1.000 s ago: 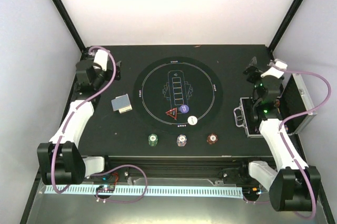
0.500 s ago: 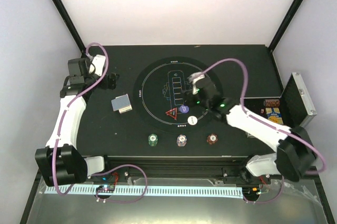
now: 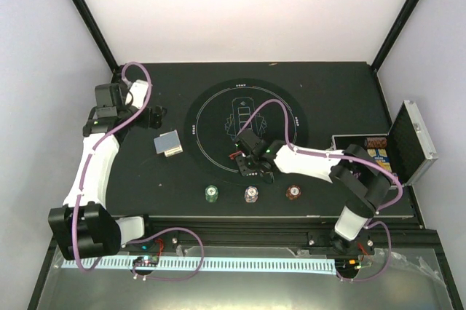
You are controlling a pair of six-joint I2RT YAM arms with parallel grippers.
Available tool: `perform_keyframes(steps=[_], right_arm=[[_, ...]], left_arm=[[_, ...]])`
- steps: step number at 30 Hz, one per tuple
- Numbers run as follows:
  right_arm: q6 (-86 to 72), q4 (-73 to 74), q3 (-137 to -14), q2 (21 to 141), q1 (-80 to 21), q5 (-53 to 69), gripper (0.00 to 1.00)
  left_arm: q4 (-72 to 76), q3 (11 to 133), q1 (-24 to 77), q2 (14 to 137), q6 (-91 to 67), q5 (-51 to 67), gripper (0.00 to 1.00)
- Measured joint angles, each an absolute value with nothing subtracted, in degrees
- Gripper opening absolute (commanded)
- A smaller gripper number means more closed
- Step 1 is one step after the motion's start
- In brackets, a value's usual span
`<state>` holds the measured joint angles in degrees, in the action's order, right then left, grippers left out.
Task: Distribute texas hold em gaming equipment
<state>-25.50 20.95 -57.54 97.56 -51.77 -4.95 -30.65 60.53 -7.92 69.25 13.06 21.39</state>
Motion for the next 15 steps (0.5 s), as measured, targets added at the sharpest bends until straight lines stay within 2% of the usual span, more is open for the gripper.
perform_keyframes(steps=[10, 15], right_arm=[[-25.43, 21.65, -60.45, 103.33, -52.1, -4.21, 0.36], [-24.45, 23.59, -63.42, 106.26, -52.1, -5.89, 0.34]], left_arm=[[-32.53, 60.58, -7.99, 70.28, 13.56, 23.68, 0.99], [-33.58, 60.62, -8.19, 70.28, 14.0, 24.69, 0.99]])
